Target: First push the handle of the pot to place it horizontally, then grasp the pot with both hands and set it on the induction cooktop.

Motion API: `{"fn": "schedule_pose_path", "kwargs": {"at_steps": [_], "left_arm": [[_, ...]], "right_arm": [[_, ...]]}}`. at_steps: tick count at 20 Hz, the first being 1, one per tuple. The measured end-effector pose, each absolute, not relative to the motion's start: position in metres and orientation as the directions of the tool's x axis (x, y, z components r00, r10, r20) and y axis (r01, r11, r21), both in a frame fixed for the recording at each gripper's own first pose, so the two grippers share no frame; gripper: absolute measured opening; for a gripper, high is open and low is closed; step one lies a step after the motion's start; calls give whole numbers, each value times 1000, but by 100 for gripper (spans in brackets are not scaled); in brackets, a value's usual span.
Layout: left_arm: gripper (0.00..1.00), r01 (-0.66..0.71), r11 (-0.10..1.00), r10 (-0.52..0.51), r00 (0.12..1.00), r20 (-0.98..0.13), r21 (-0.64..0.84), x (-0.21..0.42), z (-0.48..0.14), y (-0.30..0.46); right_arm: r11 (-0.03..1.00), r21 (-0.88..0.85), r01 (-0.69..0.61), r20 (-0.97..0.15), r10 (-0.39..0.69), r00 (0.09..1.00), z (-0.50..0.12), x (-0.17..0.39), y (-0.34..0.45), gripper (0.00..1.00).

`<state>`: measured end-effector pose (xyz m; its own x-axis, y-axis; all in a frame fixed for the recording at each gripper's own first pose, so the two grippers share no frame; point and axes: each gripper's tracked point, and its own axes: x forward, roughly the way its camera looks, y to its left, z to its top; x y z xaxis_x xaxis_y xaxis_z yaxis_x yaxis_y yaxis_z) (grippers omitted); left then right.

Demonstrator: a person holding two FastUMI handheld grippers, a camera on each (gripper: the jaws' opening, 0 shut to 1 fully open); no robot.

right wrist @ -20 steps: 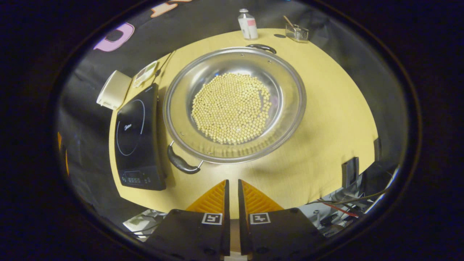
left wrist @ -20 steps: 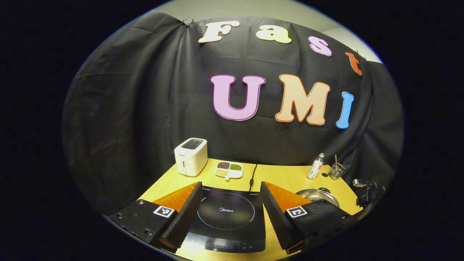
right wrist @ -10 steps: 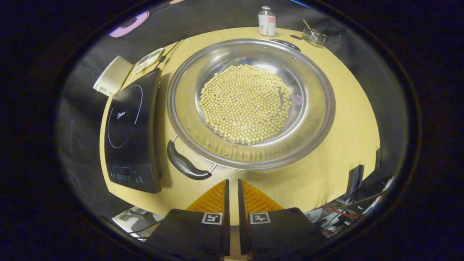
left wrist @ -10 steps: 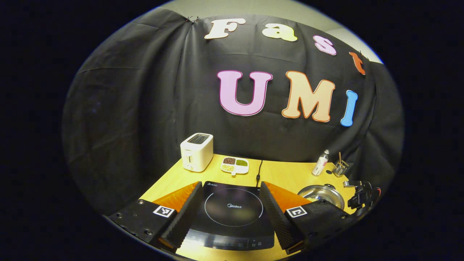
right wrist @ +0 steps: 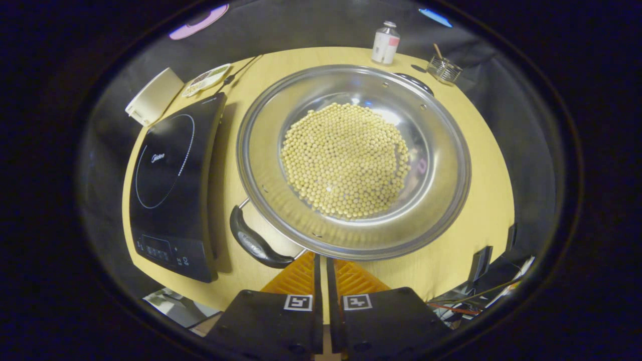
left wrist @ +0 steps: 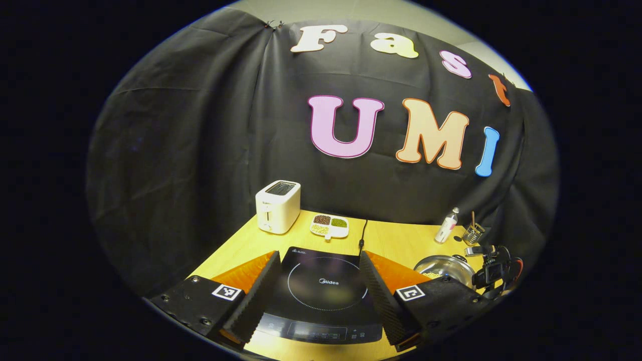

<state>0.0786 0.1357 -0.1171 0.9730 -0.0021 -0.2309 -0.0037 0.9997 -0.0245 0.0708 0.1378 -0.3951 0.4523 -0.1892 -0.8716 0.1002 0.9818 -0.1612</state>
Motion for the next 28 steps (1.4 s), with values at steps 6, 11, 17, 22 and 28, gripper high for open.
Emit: {"fn": "schedule_pose_path", "kwargs": {"at_steps": [6,11,17,22,28], "left_arm": [[96,15,1000,-17,967,-253,-9,77,-128,139],[96,7,1000,-14,957,-289,-28,76,-143,140],[96,-15,1000,12,954,-299,-8,78,-144,148],[96,-12,1000,14,952,-304,8,81,-143,150],[96,-14,1000,20,945,-328,20,83,-147,152]], "right_arm": [[992,-104,71,-875,-125,468,-394,87,177,8],[994,-86,63,-882,-105,459,-396,105,199,7],[997,-53,58,-876,-74,477,-393,131,219,7],[998,-45,34,-876,-56,479,-393,149,230,7],[999,-34,29,-879,-44,475,-395,153,232,7]]}}
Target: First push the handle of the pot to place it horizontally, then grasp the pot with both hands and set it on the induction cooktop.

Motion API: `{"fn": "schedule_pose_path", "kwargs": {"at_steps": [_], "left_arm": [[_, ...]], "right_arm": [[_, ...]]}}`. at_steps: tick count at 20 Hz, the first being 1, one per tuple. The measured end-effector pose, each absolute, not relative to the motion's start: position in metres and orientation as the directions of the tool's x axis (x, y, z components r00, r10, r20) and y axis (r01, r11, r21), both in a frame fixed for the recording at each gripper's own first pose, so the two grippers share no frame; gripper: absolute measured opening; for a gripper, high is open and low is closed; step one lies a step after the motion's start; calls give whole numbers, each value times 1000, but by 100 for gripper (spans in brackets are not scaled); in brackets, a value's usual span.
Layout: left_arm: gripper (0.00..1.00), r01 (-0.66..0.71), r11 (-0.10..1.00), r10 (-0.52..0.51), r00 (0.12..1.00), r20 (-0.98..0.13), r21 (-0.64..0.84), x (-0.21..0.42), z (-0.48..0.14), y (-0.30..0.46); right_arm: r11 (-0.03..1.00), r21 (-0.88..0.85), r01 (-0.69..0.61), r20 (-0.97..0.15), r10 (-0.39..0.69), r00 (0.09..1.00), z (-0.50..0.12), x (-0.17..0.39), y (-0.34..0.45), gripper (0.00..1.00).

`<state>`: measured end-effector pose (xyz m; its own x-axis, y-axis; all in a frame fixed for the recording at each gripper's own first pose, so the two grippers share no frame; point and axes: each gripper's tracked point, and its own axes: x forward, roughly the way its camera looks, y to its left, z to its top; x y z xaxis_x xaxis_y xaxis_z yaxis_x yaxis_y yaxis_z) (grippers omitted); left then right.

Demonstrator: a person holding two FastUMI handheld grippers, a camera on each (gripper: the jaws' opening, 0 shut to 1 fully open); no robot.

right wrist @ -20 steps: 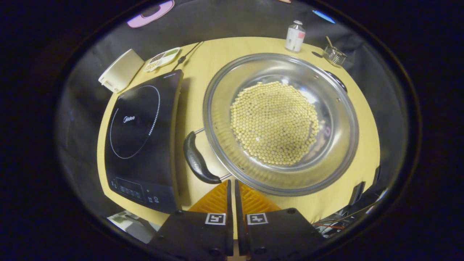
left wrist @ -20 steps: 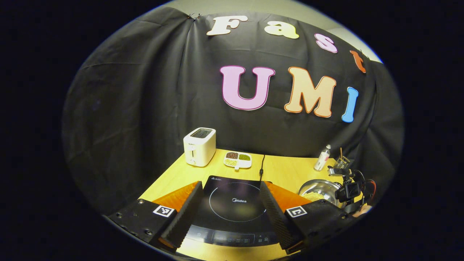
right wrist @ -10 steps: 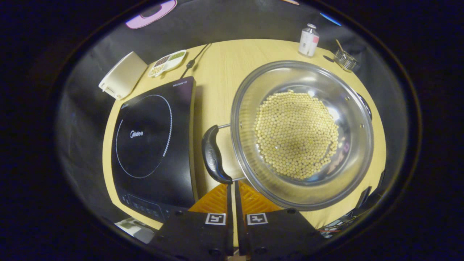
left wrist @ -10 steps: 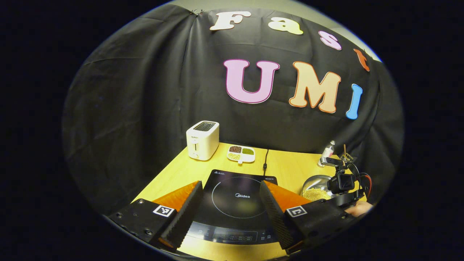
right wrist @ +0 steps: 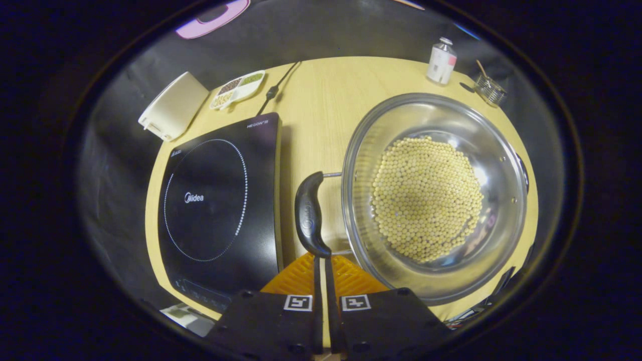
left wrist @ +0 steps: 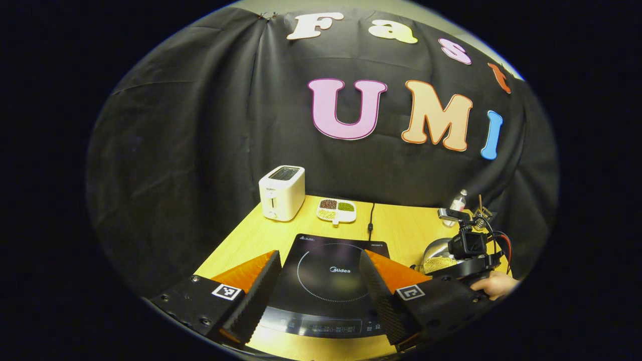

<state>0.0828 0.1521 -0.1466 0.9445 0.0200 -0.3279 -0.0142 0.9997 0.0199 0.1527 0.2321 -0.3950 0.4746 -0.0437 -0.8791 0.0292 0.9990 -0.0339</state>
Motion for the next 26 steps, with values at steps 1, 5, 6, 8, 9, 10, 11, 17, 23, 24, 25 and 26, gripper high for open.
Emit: {"fn": "schedule_pose_path", "kwargs": {"at_steps": [1,5,6,8,9,10,11,17,23,24,25,26], "left_arm": [[96,-12,1000,20,943,-332,24,83,-147,152],[96,10,999,2,940,-340,33,82,-148,147],[96,16,999,-4,938,-346,34,82,-149,145],[93,31,999,-16,932,-363,35,81,-154,142],[96,39,999,-23,929,-369,35,80,-156,140],[93,48,998,-32,927,-373,35,80,-156,137],[96,58,998,-42,926,-376,33,78,-158,135],[96,134,991,-121,910,-396,4,78,-164,106],[96,211,978,-190,871,-453,-5,78,-181,65],[96,218,976,-199,864,-463,-12,78,-185,57],[97,227,974,-210,856,-472,-20,79,-187,47],[97,233,972,-216,849,-483,-25,80,-190,36]], "right_arm": [[999,-34,28,-879,-43,475,-394,152,231,7],[1000,-18,6,-867,-18,498,-378,146,237,10],[1000,-12,1,-863,-10,506,-375,141,237,10],[1000,8,-2,-857,8,515,-364,131,235,0],[1000,18,-4,-855,18,518,-359,128,234,9],[1000,19,-6,-852,20,523,-353,121,228,0],[999,33,-6,-851,31,525,-349,111,225,0],[989,120,82,-826,54,562,-325,72,191,21],[979,150,139,-807,41,589,-301,62,129,87],[979,143,146,-809,30,587,-300,62,117,92],[979,137,152,-813,24,582,-298,62,106,100],[979,139,152,-819,28,573,-295,64,97,100]]}}
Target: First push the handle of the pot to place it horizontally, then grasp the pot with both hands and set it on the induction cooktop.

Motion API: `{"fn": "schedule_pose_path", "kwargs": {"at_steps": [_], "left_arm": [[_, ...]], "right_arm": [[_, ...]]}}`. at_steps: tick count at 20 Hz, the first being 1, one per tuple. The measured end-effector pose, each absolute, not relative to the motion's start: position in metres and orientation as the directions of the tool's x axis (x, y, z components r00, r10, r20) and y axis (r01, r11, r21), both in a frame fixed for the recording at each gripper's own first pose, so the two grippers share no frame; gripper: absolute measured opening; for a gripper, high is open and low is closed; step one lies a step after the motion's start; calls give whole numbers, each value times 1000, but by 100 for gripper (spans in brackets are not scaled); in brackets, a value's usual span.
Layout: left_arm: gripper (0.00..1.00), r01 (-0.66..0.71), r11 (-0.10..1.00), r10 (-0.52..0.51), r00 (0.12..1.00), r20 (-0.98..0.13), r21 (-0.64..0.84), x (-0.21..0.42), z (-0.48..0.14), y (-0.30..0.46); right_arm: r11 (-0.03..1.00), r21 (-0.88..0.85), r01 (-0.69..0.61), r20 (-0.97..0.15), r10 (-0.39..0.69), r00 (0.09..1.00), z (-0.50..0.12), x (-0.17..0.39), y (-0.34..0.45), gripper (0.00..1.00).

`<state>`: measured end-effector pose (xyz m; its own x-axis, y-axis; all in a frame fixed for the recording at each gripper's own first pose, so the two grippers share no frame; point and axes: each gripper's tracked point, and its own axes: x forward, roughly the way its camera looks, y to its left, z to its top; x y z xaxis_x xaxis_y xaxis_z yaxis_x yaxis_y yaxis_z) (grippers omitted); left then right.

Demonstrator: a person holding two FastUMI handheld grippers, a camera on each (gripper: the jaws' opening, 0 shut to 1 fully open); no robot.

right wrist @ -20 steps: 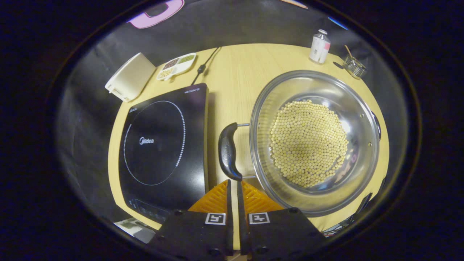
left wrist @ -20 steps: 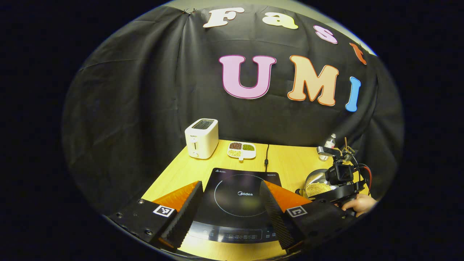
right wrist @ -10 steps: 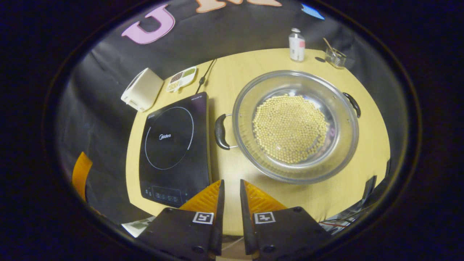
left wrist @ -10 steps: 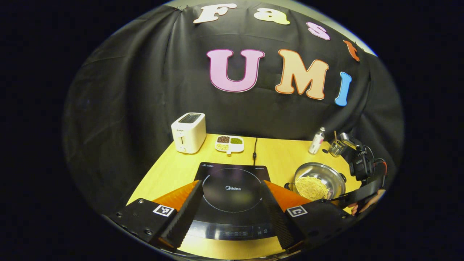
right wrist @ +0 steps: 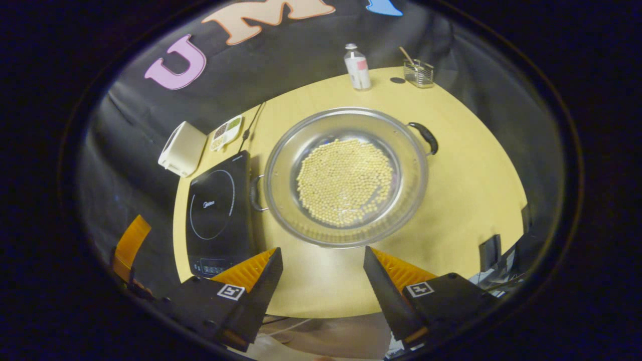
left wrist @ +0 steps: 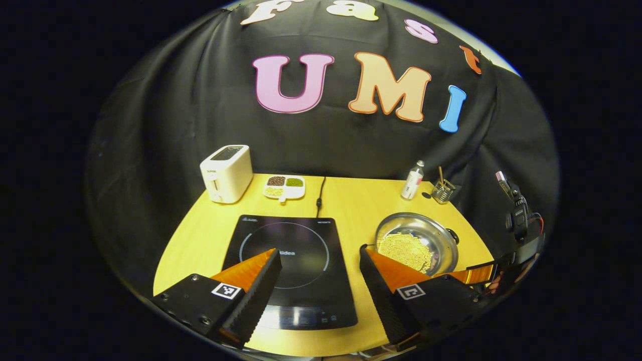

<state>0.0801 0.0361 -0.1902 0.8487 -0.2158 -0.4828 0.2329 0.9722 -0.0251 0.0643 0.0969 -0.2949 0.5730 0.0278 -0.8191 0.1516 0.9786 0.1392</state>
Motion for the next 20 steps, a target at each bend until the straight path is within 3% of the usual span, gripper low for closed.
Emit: {"fn": "schedule_pose_path", "kwargs": {"at_steps": [1,2,3,4,5,6,7,8,9,10,12,13,15,16,17,20], "left_arm": [[97,234,972,-216,841,-497,-26,82,-194,28],[97,232,972,-213,832,-512,-28,83,-199,20],[97,235,971,-218,820,-529,-37,83,-203,10],[97,239,970,-227,805,-548,-51,84,-209,-1],[97,241,969,-232,788,-570,-62,82,-216,-10],[97,243,968,-236,773,-588,-69,83,-221,-18],[97,245,966,-245,761,-601,-83,85,-226,-25],[97,246,964,-255,748,-613,-102,88,-231,-34],[97,242,963,-261,734,-627,-117,90,-237,-42],[97,234,964,-260,720,-644,-128,92,-242,-47],[97,217,967,-248,695,-675,-133,97,-253,-52],[96,208,970,-239,686,-687,-129,100,-257,-54],[96,189,973,-225,668,-710,-131,109,-270,-58],[96,182,974,-224,655,-722,-137,113,-276,-60],[96,177,973,-230,641,-732,-150,115,-283,-63],[96,166,966,-257,599,-758,-197,125,-300,-74]], "right_arm": [[978,141,153,-824,30,566,-292,68,87,94],[978,140,155,-825,29,564,-289,75,76,94],[979,136,155,-824,25,566,-284,83,65,100],[979,130,155,-824,19,567,-280,92,53,100],[979,127,158,-824,16,566,-277,99,44,94],[979,126,159,-825,14,565,-274,108,33,94],[979,123,161,-825,11,564,-273,116,22,100],[980,114,161,-827,4,562,-272,125,11,94],[982,102,162,-830,-6,558,-272,132,-1,94],[983,93,160,-834,-11,552,-273,140,-12,100],[984,82,157,-843,-16,537,-278,153,-28,100],[984,78,161,-848,-20,530,-282,159,-36,94],[984,71,161,-861,-21,508,-289,169,-48,94],[985,66,160,-867,-22,497,-293,174,-53,100],[985,64,158,-873,-22,487,-299,177,-56,94],[987,77,140,-890,5,456,-314,188,-59,94]]}}
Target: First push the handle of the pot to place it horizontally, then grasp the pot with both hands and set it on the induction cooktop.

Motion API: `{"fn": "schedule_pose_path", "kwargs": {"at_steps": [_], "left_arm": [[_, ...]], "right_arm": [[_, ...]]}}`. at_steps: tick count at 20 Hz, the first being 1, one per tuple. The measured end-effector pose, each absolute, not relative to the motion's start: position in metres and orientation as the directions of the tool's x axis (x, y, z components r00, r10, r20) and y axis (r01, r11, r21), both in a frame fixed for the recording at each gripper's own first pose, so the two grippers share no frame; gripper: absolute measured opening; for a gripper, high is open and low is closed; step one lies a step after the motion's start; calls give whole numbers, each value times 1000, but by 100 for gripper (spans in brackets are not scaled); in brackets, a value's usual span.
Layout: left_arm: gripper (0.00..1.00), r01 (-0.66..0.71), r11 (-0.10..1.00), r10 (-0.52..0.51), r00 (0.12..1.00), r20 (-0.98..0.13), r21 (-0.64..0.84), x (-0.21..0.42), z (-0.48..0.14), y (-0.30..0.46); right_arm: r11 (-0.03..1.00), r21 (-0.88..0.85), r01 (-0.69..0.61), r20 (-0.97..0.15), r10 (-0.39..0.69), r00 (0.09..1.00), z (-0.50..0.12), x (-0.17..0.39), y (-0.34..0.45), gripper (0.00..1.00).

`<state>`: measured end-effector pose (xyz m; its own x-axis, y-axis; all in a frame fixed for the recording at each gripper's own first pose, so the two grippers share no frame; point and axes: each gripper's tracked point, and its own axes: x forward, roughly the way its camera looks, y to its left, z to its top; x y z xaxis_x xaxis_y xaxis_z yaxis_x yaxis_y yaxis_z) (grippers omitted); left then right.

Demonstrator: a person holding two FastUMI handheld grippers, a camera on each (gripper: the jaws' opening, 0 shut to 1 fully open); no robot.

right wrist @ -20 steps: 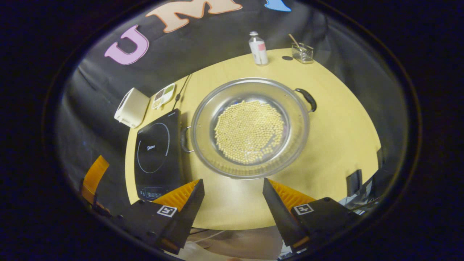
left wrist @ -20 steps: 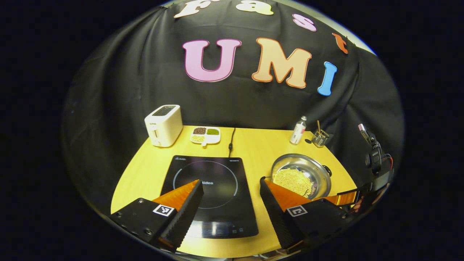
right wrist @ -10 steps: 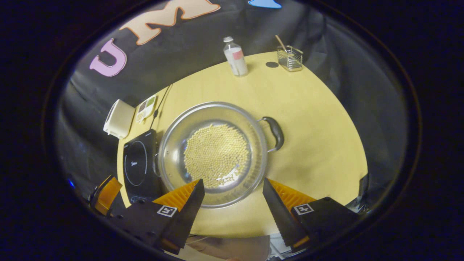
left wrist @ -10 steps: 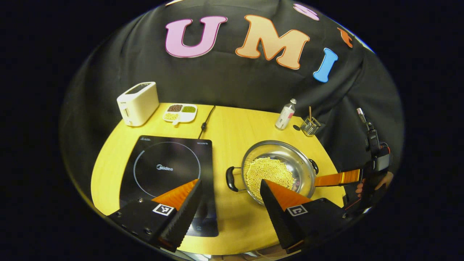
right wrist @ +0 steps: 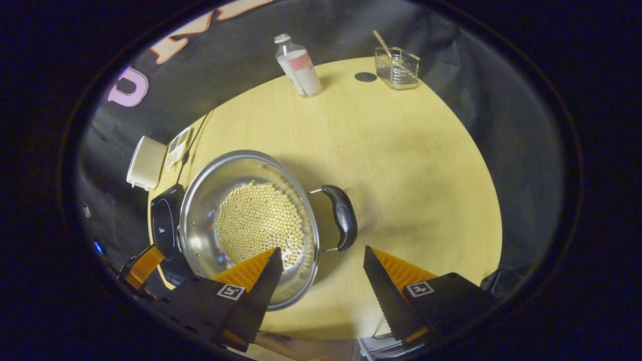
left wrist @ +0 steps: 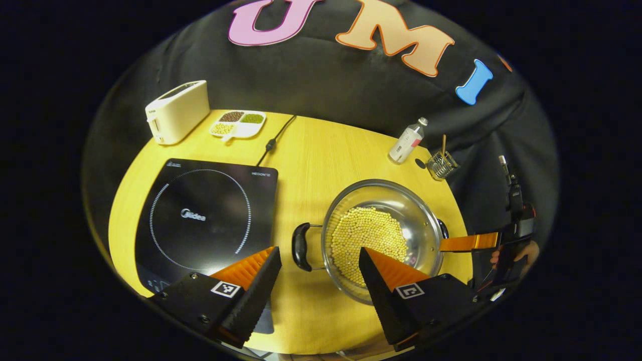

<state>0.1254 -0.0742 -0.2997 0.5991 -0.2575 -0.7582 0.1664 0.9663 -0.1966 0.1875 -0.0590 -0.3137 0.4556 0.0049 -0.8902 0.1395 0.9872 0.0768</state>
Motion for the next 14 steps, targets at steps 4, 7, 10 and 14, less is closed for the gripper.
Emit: {"fn": "schedule_pose_path", "kwargs": {"at_steps": [4,7,10,14], "left_arm": [[97,107,979,-204,551,-809,-174,135,-325,-72],[96,84,985,-174,523,-834,-153,138,-337,-71],[97,80,984,-180,489,-853,-162,141,-348,-72],[100,73,984,-179,435,-883,-163,146,-364,-72]], "right_arm": [[990,80,112,-905,25,424,-332,197,-60,100],[992,84,93,-915,40,402,-342,199,-60,94],[990,110,90,-919,67,389,-350,206,-60,94],[982,164,89,-922,121,369,-354,213,-55,91]]}}
